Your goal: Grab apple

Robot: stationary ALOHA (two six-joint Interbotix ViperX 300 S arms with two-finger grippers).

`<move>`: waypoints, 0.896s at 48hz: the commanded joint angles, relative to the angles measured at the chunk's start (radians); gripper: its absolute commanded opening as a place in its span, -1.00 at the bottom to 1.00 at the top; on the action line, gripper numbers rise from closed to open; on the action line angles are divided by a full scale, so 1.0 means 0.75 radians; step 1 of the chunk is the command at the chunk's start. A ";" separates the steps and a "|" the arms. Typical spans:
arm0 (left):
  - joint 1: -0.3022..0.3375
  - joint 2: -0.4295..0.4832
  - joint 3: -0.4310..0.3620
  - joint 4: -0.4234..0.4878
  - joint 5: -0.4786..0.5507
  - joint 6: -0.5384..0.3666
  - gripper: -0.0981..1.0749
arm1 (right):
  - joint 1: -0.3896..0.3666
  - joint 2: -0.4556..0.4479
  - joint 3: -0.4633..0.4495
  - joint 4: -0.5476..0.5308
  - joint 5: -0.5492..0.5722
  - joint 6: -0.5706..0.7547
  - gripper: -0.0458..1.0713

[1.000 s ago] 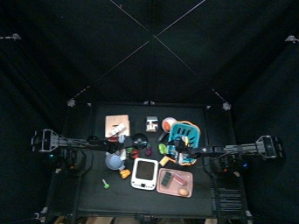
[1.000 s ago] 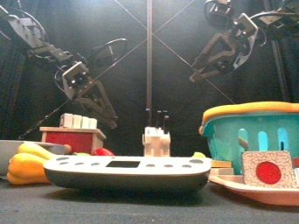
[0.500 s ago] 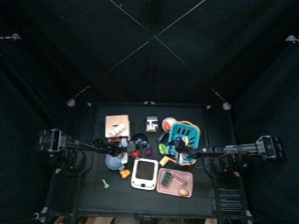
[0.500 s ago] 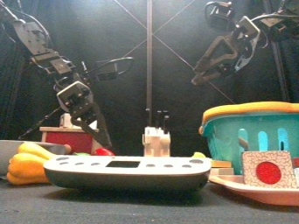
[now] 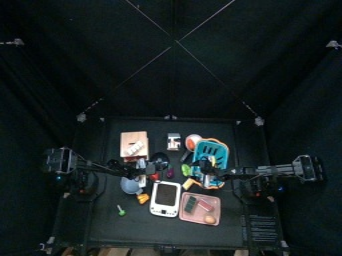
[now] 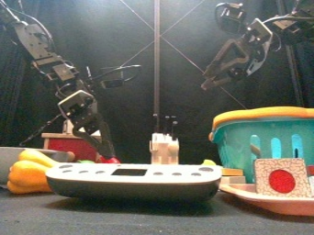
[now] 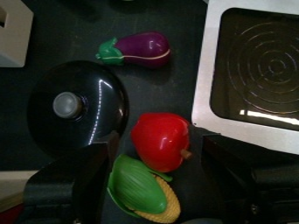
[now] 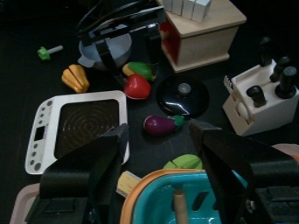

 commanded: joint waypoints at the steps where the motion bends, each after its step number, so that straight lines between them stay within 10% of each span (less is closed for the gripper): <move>1: -0.004 -0.004 -0.033 -0.004 -0.002 -0.002 0.84 | -0.002 -0.010 -0.010 0.000 -0.006 0.000 0.70; 43: -0.012 0.070 -0.037 0.029 0.106 -0.002 0.85 | -0.022 0.006 -0.008 0.000 -0.008 0.000 0.70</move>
